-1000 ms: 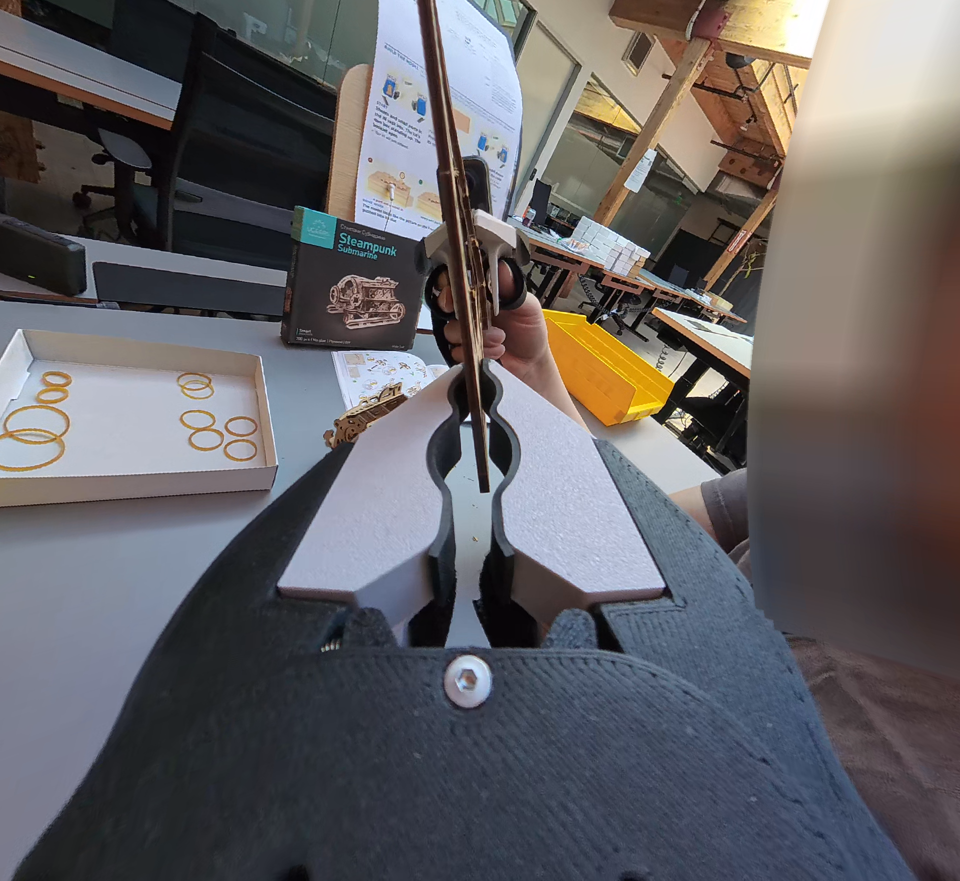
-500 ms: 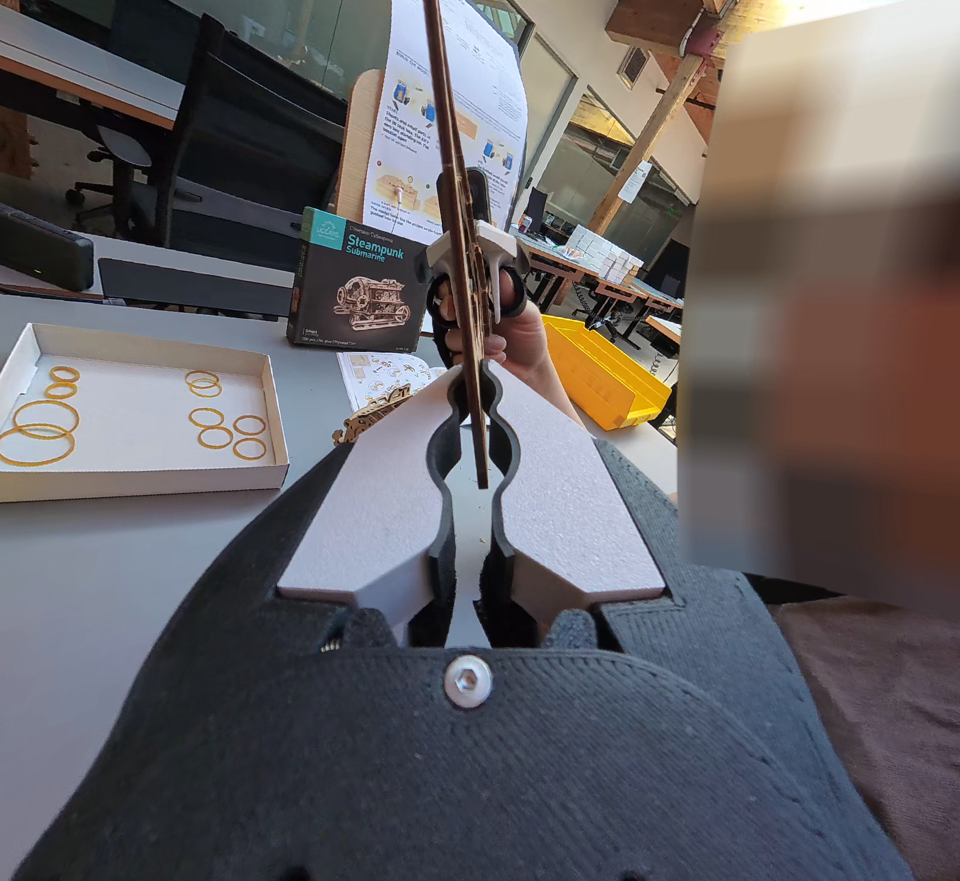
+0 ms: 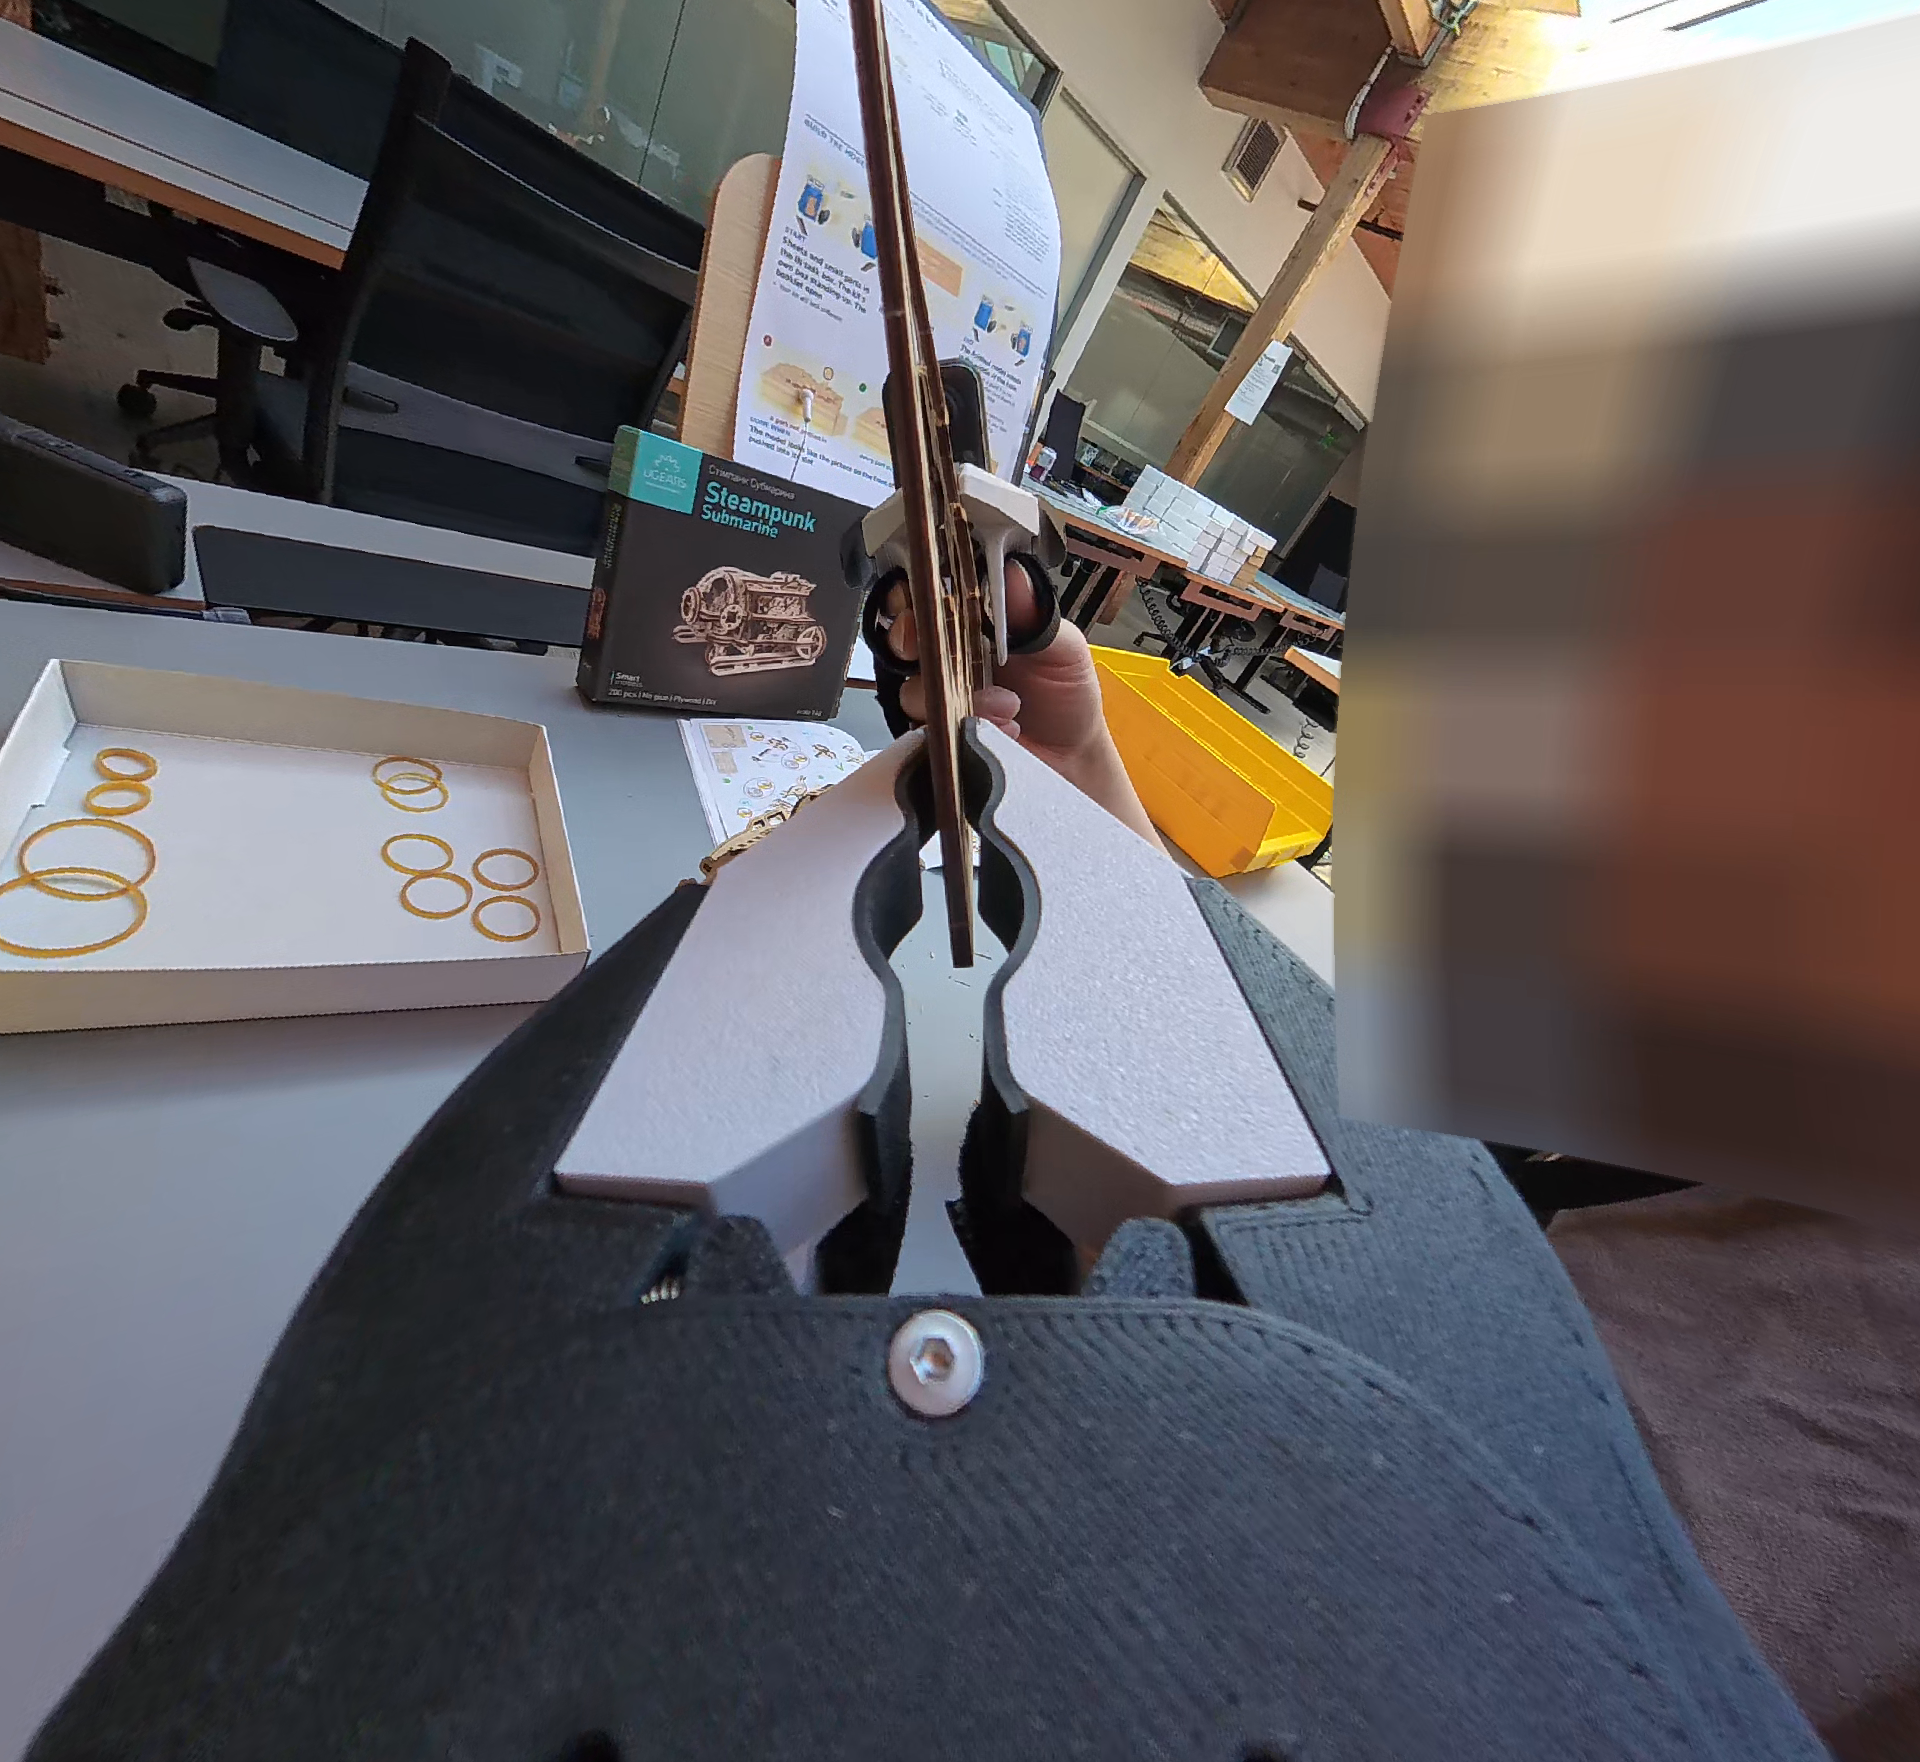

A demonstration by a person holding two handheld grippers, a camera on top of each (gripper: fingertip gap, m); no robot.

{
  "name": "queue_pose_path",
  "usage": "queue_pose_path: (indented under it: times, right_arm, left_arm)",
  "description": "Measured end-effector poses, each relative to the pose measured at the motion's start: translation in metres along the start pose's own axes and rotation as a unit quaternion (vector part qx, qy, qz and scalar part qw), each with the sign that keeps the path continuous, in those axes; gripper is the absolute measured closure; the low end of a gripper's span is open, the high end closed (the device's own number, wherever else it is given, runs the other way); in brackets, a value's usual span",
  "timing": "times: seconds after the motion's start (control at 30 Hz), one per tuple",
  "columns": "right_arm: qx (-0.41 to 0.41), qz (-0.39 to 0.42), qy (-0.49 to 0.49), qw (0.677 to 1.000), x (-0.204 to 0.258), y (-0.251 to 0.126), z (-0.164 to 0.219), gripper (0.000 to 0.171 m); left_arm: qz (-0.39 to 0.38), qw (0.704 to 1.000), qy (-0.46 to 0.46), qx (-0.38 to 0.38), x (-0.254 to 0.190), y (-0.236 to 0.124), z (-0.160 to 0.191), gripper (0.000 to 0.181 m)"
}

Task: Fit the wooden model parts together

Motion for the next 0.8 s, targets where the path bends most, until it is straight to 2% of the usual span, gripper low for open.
queue_pose_path:
  times: [0.4, 0.8]
  right_arm:
    - [0.010, 0.001, -0.002, 1.000, -0.002, 0.002, 0.003, 0.170]
    - [0.018, -0.009, -0.051, 0.999, 0.020, -0.006, 0.001, 0.170]
  left_arm:
    - [0.002, 1.000, 0.004, -0.005, 0.000, -0.004, 0.004, 0.181]
    - [0.003, 0.999, 0.051, -0.009, -0.016, 0.007, -0.002, 0.181]
Point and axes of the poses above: each gripper's, where its closed fingertips meet, y out along the fingers, z out of its underside, x = y × z across the jaws, the point moved 5 cm from there along -y, back along the fingers, and after that the axes turned 15 degrees about y, right-handed, at the moved point
